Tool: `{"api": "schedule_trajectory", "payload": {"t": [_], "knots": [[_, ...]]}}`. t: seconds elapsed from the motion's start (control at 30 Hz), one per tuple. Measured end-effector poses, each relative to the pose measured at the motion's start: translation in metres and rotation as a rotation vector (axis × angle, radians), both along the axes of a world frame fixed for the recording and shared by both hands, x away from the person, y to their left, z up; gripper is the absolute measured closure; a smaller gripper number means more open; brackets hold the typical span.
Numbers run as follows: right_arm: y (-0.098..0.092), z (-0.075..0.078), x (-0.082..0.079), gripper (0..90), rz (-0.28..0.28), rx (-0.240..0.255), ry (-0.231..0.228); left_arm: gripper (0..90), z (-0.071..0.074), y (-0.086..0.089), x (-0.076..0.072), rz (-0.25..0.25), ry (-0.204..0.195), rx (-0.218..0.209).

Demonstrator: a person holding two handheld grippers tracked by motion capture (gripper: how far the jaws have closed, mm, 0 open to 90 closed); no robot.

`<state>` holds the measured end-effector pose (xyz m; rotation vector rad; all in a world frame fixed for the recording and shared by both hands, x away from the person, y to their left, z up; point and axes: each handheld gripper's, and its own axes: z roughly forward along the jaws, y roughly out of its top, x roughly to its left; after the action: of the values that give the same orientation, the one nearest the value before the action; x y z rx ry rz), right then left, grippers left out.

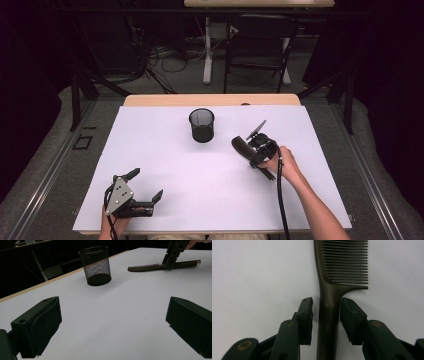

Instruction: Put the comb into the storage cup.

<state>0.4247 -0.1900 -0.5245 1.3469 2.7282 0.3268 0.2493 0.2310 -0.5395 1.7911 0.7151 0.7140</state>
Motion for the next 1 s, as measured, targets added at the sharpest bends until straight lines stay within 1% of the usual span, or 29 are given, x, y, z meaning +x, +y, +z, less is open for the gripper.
{"api": "schedule_trajectory", "payload": {"t": [0.07, 0.13, 0.17, 0.2, 0.23, 0.27, 0.3, 0.37, 0.4, 0.43, 0.5, 0.6, 0.63, 0.67, 0.7, 0.73, 0.77, 0.8, 0.83, 0.87, 0.9, 0.93, 0.97, 1.0], "knots": [[0.001, -0.002, 0.0, 65.2, -0.02, 0.006, -0.012, 0.2, 0.0, 0.0, 0.0, 0.0, 0.0, 0.0], [0.001, -0.002, 0.001, 67.9, -0.027, 0.0, -0.018, 0.2, 0.0, 0.0, 0.0, 0.0, 0.0, -0.001], [0.001, -0.002, 0.001, 67.9, -0.027, 0.0, -0.018, 0.2, 0.0, 0.0, 0.0, 0.001, 0.0, 0.0], [0.001, -0.004, -0.001, 69.5, -0.066, 0.027, -0.033, 0.2, 0.0, 0.0, 0.0, 0.0, 0.0, 0.0], [0.001, -0.004, -0.001, 69.5, -0.066, 0.027, -0.033, 0.2, 0.0, 0.0, -0.001, 0.001, 0.0, 0.0], [0.0, -0.004, -0.001, 70.4, -0.052, 0.027, -0.042, 0.2, 0.0, 0.0, -0.001, 0.001, -0.001, 0.0], [0.0, -0.004, 0.0, 70.9, -0.046, 0.017, -0.04, 0.2, 0.0, 0.0, -0.001, 0.0, -0.001, 0.0], [0.0, -0.002, -0.001, 71.5, -0.052, 0.0, -0.023, 0.2, 0.0, 0.0, -0.001, -0.001, -0.002, 0.001], [-0.001, -0.001, 0.0, 71.9, -0.047, -0.003, -0.022, 0.2, 0.0, 0.0, -0.001, -0.001, -0.001, 0.001], [-0.002, -0.001, -0.001, 72.0, -0.053, 0.002, -0.02, 0.2, 0.0, 0.0, -0.001, 0.0, -0.002, 0.002], [-0.003, -0.002, -0.001, 72.2, -0.051, 0.019, -0.032, 0.2, 0.001, 0.0, -0.001, 0.0, -0.003, 0.001], [-0.005, -0.001, -0.001, 72.3, -0.047, 0.023, -0.025, 0.2, 0.0, 0.0, -0.001, 0.0, -0.002, 0.0], [-0.005, -0.01, -0.003, 72.4, -0.078, 0.132, -0.104, 0.2, 0.001, 0.0, -0.001, 0.0, -0.003, 0.002], [-0.008, 0.006, 0.0, 72.4, -0.026, -0.042, 0.033, 0.2, 0.001, 0.0, -0.001, -0.001, -0.003, 0.002], [-0.009, 0.008, 0.0, 72.4, -0.025, -0.05, 0.059, 0.2, 0.001, 0.0, -0.001, -0.001, -0.002, 0.001], [-0.011, -0.005, -0.002, 72.4, -0.041, 0.095, -0.064, 0.2, 0.0, 0.0, -0.001, 0.0, -0.002, 0.001], [-0.01, -0.011, -0.005, 72.4, -0.092, 0.179, -0.123, 0.2, 0.0, 0.0, -0.001, 0.0, -0.002, 0.001], [-0.013, -0.007, -0.005, 72.4, -0.062, 0.145, -0.097, 0.2, 0.0, 0.0, -0.001, 0.001, -0.001, 0.001], [-0.015, 0.004, -0.004, 72.4, -0.046, 0.052, -0.015, 0.2, 0.0, 0.0, -0.001, 0.002, -0.001, 0.001], [-0.016, -0.007, -0.006, 72.5, -0.069, 0.195, -0.125, 0.2, 0.0, 0.0, -0.001, 0.001, -0.002, 0.001], [-0.018, -0.001, -0.007, 72.5, -0.064, 0.155, -0.08, 0.2, 0.0, 0.0, -0.001, 0.002, -0.002, 0.001], [-0.019, 0.0, -0.008, 72.5, -0.065, 0.164, -0.088, 0.2, 0.0, 0.0, -0.001, 0.001, -0.002, 0.001], [-0.02, 0.0, -0.01, 72.4, -0.073, 0.187, -0.107, 0.2, 0.0, 0.0, -0.001, 0.001, -0.003, 0.002], [-0.022, 0.001, -0.011, 72.5, -0.071, 0.196, -0.115, 0.2, 0.0, 0.0, -0.001, 0.001, -0.002, 0.0]]}}
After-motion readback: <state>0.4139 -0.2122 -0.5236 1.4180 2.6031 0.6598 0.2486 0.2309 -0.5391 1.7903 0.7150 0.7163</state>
